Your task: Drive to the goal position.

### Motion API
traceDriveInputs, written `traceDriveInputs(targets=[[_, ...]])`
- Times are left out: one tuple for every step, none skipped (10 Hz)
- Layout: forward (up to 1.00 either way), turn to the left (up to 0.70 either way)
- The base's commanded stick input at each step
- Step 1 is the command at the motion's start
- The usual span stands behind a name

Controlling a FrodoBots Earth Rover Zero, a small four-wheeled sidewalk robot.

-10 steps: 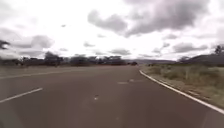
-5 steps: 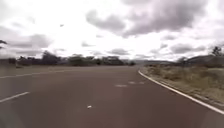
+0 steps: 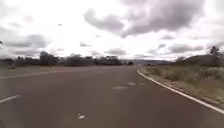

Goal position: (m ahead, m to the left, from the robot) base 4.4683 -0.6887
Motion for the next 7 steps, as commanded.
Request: traceDriveInputs(targets=[[0.69,-0.14],[0.69,-0.14],[0.69,-0.14],[0.69,-0.14],[0.69,-0.14],[0.69,-0.14],[0.69,-0.14]])
